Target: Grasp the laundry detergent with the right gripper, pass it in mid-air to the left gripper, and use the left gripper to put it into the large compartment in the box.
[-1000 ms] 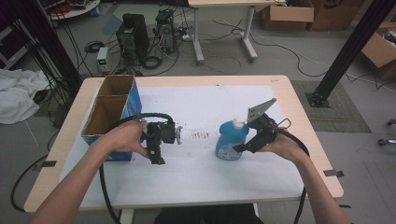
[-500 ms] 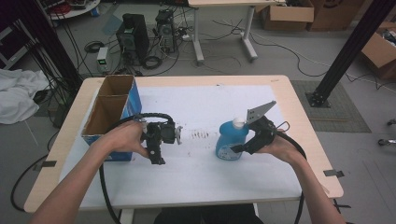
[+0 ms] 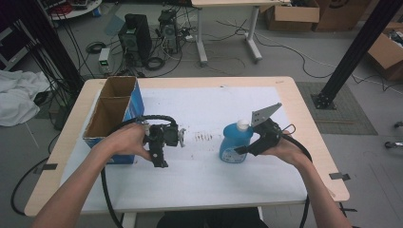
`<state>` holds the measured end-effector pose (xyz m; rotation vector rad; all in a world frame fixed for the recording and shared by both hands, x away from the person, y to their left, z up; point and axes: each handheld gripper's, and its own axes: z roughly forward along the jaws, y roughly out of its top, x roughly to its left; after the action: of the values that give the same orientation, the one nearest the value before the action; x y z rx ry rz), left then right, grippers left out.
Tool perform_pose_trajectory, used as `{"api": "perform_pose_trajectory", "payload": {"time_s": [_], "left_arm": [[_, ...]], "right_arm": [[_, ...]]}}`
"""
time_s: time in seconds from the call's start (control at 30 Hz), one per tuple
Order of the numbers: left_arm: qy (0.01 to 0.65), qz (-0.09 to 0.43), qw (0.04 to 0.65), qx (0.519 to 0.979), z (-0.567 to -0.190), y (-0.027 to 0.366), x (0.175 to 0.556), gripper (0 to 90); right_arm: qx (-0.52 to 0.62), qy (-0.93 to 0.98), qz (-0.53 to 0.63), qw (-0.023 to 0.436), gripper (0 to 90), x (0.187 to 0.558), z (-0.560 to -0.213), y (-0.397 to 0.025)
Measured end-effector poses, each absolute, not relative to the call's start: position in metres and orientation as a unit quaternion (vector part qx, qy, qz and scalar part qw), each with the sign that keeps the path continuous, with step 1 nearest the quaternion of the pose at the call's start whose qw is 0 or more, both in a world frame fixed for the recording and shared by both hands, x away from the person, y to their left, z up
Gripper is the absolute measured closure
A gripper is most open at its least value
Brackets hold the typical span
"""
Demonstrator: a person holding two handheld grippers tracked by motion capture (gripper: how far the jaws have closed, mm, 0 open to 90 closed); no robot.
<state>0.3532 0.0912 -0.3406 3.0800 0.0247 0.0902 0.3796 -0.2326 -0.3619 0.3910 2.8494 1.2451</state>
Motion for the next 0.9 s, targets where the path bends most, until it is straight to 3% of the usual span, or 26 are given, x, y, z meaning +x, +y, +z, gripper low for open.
{"api": "perform_pose_trajectory", "payload": {"time_s": [0.9], "left_arm": [[0.008,0.029,0.028,0.999,-0.3409,0.0918,0.3534,16.6]], "right_arm": [[0.121,0.907,0.404,0.002,40.0,0.3844,-0.3687,-0.2335]]}}
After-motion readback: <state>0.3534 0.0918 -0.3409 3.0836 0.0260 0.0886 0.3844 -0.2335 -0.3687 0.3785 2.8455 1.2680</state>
